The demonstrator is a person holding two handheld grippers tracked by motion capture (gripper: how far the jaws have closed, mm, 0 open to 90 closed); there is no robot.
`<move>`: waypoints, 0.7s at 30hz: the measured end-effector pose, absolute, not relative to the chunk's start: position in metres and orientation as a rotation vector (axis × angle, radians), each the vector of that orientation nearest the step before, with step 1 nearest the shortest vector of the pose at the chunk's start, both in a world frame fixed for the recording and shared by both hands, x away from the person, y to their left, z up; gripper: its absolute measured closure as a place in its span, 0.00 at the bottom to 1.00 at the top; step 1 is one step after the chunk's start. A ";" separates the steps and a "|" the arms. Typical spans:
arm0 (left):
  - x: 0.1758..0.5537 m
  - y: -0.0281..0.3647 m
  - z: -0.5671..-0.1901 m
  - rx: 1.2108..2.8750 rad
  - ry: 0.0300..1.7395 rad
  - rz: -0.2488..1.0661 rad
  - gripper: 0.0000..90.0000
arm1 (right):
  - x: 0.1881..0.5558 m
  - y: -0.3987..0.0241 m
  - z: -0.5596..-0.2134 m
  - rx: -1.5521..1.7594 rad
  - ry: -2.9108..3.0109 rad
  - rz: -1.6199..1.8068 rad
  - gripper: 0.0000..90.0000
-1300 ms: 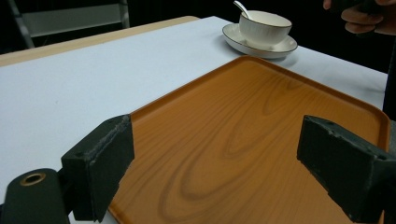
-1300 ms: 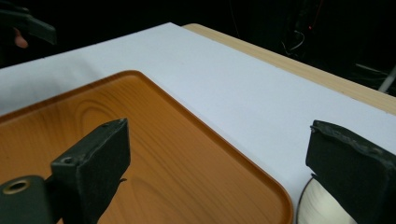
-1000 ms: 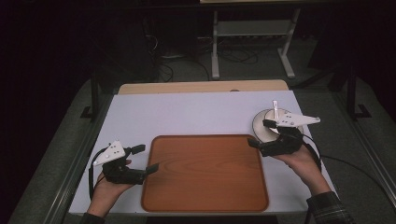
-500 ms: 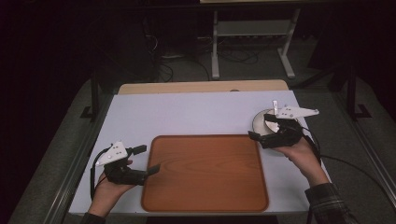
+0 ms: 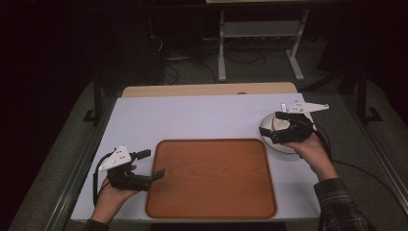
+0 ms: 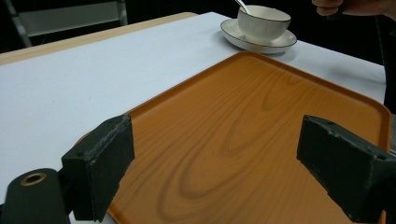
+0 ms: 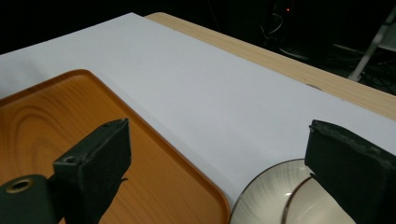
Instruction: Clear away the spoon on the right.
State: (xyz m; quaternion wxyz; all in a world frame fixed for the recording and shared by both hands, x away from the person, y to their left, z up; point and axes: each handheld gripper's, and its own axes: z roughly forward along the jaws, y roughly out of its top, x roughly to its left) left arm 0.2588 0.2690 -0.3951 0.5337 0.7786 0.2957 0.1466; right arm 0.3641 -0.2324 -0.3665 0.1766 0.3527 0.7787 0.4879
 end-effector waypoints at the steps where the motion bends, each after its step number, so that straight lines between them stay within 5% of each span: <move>1: 0.259 0.269 -0.395 1.856 0.705 0.349 0.12 | 0.366 -0.234 -0.366 1.008 2.203 1.384 0.08; 21: 0.259 0.270 -0.395 1.857 0.703 0.351 0.12 | 0.402 -0.255 -0.364 1.139 2.206 1.336 0.18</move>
